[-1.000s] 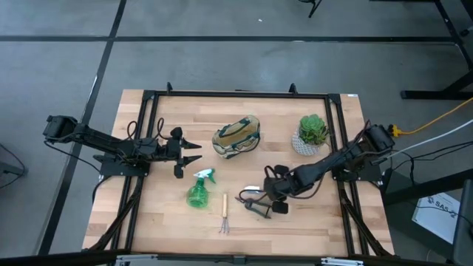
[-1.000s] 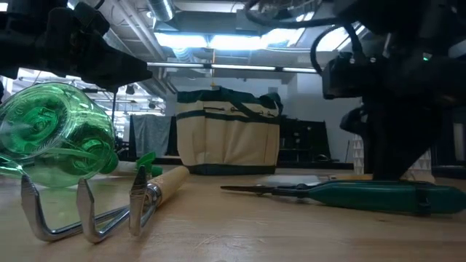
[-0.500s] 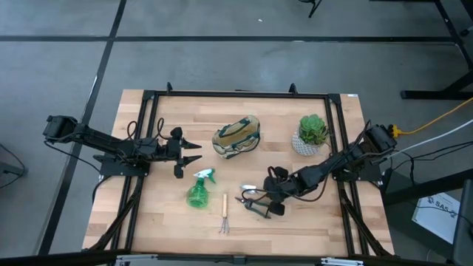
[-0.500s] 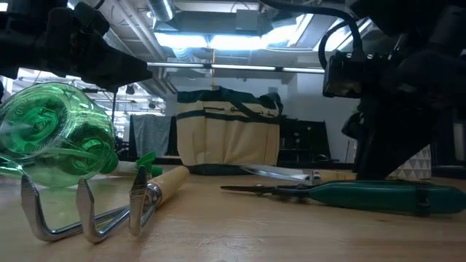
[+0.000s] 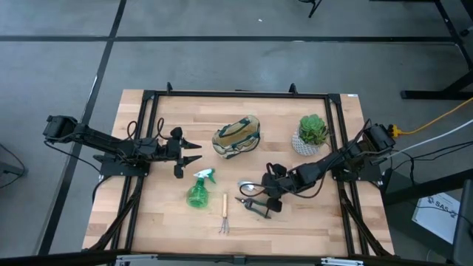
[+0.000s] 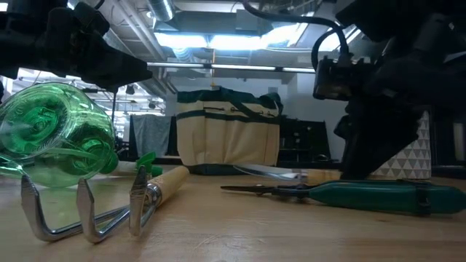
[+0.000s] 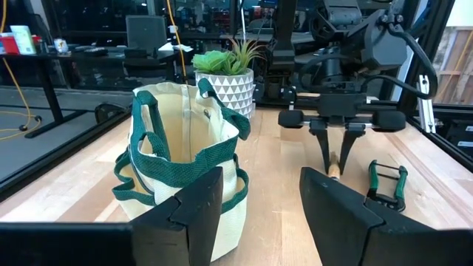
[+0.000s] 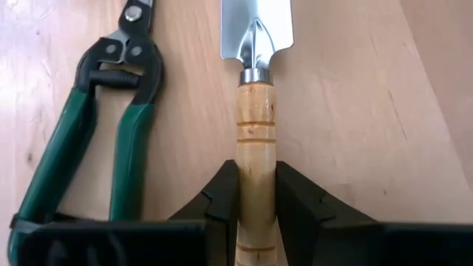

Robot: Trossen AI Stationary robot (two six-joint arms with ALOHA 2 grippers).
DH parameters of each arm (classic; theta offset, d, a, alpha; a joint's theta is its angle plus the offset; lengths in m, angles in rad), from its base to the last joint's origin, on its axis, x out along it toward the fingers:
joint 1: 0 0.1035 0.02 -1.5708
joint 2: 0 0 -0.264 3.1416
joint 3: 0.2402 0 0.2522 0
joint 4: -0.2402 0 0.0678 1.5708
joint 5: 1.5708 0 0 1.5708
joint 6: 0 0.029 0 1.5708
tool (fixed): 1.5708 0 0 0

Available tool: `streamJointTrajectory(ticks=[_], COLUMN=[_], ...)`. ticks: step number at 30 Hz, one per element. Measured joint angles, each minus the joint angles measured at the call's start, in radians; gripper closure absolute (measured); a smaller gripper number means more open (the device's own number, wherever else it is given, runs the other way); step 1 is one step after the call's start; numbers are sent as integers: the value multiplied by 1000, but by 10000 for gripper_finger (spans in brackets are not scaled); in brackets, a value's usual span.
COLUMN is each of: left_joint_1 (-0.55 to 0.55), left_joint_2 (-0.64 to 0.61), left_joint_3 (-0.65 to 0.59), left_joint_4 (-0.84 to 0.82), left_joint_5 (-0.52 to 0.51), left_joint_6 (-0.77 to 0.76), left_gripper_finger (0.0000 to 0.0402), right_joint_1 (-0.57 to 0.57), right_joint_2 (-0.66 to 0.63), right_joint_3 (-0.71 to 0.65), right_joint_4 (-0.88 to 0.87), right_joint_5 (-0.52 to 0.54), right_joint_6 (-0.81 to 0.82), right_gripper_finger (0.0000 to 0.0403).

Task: Pick & Place Garden tools in Gardening bag
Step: Put the trowel into the gardening bag

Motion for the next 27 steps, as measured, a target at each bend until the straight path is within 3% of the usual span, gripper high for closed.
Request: streamJointTrajectory(ticks=[15,18,22,27], left_joint_1=[0,0,0,0], left_joint_2=[0,0,-14,-34], left_joint_3=[0,-1,0,23], left_joint_4=[6,171,400,388], left_joint_5=[0,6,125,46], left_joint_6=[1,9,172,173], left_gripper_finger=[226,224,225,224], right_joint_1=[-4,-9,-10,-10], right_joint_2=[1,1,1,1], right_joint_3=[-2,-2,-2,-2], right_joint_4=[40,45,46,45], right_joint_5=[9,7,6,6], right_joint_6=[11,8,7,4], right_gripper_finger=[336,336,336,336])
